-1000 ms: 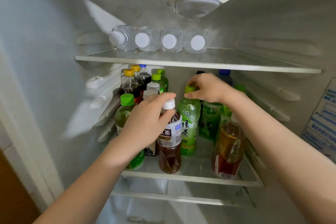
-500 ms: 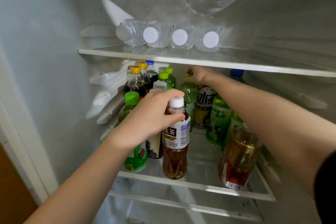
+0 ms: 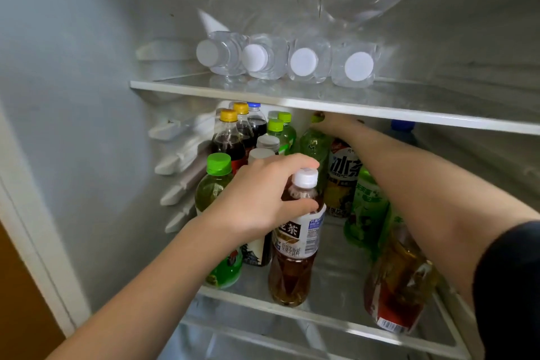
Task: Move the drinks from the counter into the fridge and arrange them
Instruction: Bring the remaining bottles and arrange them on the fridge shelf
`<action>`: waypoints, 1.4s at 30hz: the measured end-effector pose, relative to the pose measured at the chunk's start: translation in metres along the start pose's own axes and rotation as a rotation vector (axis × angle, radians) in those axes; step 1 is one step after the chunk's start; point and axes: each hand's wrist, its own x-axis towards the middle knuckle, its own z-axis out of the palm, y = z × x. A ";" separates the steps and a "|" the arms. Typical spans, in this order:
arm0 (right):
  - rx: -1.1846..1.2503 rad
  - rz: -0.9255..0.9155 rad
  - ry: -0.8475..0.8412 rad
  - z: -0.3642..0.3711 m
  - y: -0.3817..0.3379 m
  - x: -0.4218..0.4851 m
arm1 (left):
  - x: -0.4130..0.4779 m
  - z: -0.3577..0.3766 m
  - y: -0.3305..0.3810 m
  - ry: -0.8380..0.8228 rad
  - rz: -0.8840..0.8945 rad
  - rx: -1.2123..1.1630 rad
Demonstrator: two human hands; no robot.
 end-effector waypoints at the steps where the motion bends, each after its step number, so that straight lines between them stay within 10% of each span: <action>1: -0.008 -0.012 0.033 0.001 0.001 0.000 | 0.000 0.000 0.000 0.001 -0.001 0.001; 19: -0.255 -0.061 -0.112 -0.041 -0.021 -0.083 | -0.003 -0.001 0.006 -0.024 0.023 0.058; 30: 0.077 -0.115 0.781 -0.025 0.036 -0.260 | -0.001 -0.001 -0.001 -0.092 0.048 0.122; 42: 0.272 0.032 0.662 0.027 0.061 -0.282 | 0.002 0.004 -0.005 -0.113 0.047 -0.110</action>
